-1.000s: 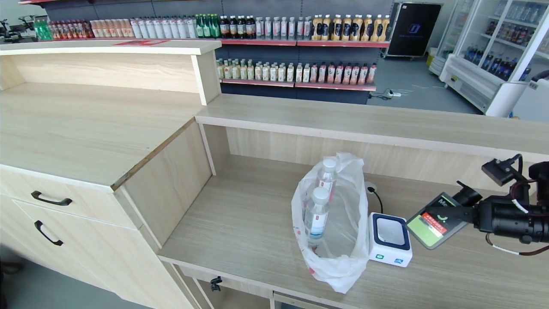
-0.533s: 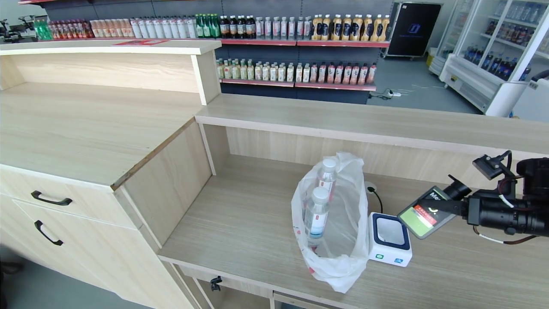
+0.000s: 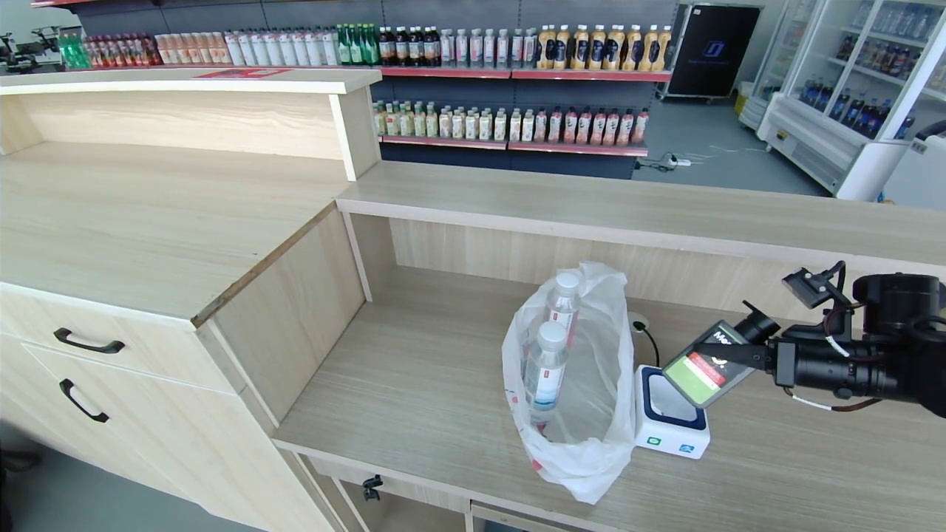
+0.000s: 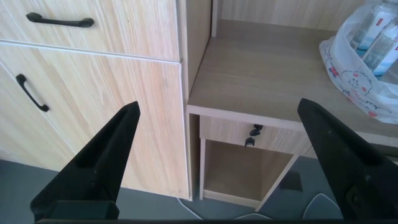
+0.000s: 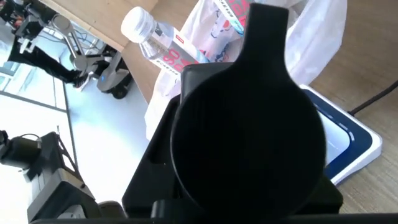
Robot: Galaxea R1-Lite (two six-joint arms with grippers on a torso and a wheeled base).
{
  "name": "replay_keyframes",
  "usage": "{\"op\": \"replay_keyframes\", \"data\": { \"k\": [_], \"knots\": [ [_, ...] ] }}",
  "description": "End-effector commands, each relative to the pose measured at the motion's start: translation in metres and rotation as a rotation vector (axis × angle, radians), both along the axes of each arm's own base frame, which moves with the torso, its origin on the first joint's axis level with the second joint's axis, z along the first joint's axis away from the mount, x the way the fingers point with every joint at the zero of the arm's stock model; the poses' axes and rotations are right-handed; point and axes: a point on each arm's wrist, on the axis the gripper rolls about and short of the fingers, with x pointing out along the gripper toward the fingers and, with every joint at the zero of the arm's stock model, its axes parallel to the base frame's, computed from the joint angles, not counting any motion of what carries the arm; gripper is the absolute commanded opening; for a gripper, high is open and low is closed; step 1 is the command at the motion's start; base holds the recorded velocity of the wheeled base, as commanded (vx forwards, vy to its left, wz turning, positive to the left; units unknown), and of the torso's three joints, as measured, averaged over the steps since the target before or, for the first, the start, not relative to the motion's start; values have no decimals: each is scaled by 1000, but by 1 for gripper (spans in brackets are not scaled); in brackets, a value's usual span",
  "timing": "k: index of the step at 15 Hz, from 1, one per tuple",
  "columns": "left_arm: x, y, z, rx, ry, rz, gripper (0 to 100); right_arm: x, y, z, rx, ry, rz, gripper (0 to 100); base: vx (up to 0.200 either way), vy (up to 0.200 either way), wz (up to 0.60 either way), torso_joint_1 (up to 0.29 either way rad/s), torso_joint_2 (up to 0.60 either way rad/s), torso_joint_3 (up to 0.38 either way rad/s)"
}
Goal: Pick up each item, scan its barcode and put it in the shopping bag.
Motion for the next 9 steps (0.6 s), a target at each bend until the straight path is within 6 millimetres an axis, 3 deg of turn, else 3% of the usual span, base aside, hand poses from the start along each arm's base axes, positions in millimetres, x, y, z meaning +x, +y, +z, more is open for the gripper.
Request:
{"op": "replay_keyframes", "data": {
  "k": [1,9],
  "knots": [
    [0,0,0,-1,1,0,100,7,5,-10,-2,0,20,0,0,0,0,0,0,0],
    [0,0,0,-1,1,0,100,13,-3,-27,-55,-46,28,0,0,0,0,0,0,0]
  ]
}}
